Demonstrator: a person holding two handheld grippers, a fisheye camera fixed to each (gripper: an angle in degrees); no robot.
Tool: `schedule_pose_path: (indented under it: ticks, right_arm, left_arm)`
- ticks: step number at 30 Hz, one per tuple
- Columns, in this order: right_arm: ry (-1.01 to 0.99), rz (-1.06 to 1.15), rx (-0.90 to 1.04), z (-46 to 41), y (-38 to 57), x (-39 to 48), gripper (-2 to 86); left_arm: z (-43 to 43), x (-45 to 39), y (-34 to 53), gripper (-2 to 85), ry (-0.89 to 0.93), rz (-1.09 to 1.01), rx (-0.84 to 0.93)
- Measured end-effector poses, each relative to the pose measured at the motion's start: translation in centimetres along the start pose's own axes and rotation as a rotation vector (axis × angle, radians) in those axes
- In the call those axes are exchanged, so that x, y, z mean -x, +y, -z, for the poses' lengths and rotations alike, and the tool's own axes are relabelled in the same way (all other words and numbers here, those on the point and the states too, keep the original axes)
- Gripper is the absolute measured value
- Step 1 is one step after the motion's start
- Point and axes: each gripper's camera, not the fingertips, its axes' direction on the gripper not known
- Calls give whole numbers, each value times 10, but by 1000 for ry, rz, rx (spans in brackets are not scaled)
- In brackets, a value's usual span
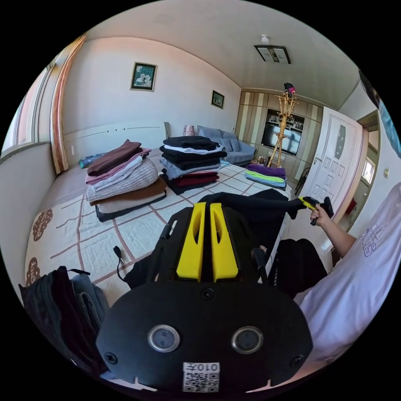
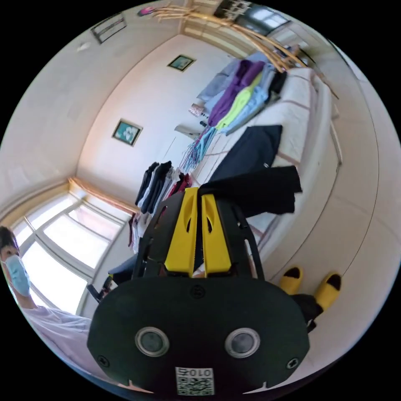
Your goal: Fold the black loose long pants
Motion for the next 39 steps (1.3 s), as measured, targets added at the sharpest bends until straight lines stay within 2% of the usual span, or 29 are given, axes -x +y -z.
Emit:
schedule_pose_path:
  ticks: [5,12,16,18,19,20,21,23,27,30,32,35,39]
  right_arm:
    - [110,290,129,-60,-74,102,33]
    - [274,757,116,-209,-141,243,26]
    - [350,827,119,-283,-141,273,31]
    - [424,770,275,-333,-139,273,54]
    - [455,745,372,-349,-138,269,63]
    - [516,694,631,-383,-134,258,81]
    - [548,692,798,-402,-125,250,92]
    - [577,718,757,-394,-114,248,97]
    - [534,629,647,-333,-110,224,105]
    - [566,578,585,-279,-99,200,109]
    - [554,549,560,-248,-85,190,109]
    - [430,592,551,-212,-44,194,109]
    - [173,787,724,-208,57,232,111]
  left_arm:
    - [-39,38,-63,-1,-73,-97,62]
    - [-109,126,-101,1,-137,69,66]
    - [-146,141,-100,9,-286,69,36]
    - [-168,148,-97,19,-329,98,79]
    - [-188,161,-93,27,-339,156,176]
    - [-210,178,-84,36,-327,239,306]
    - [-219,185,-78,40,-306,273,363]
    - [-220,189,-51,55,-267,346,394]
    - [-175,150,-22,78,-304,297,348]
    - [-128,90,5,95,-274,192,352]
    - [-88,33,26,102,-325,126,383]
    - [-46,-55,54,103,-339,-72,351]
    - [-30,-138,90,107,-306,-235,411]
